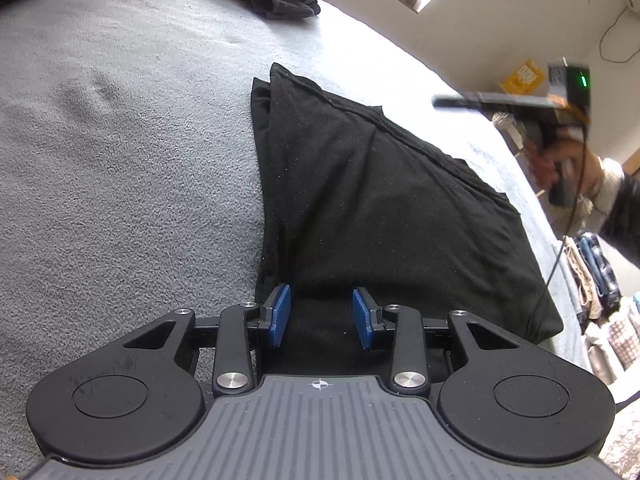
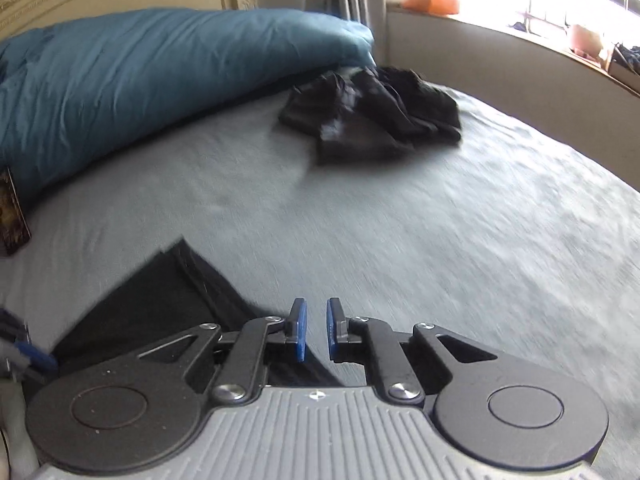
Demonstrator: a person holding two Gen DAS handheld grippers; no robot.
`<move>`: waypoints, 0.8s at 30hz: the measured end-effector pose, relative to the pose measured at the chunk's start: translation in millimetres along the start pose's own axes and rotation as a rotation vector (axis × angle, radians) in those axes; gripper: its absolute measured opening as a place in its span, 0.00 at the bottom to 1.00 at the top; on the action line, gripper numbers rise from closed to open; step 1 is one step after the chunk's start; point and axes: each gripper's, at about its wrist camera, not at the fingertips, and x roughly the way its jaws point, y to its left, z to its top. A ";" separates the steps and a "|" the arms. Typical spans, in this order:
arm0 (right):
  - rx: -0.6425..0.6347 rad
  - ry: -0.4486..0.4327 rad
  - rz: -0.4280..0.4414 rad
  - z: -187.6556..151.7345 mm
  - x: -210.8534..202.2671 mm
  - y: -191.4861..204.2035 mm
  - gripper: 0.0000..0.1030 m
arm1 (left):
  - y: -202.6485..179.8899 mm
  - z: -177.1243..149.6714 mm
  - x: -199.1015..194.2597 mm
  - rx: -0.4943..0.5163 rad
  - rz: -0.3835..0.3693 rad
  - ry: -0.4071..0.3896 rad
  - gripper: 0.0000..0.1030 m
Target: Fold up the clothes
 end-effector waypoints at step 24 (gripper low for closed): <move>-0.202 0.171 0.052 -48.5 16.3 -4.4 0.17 | -5.6 1.8 4.2 0.010 0.036 0.013 0.33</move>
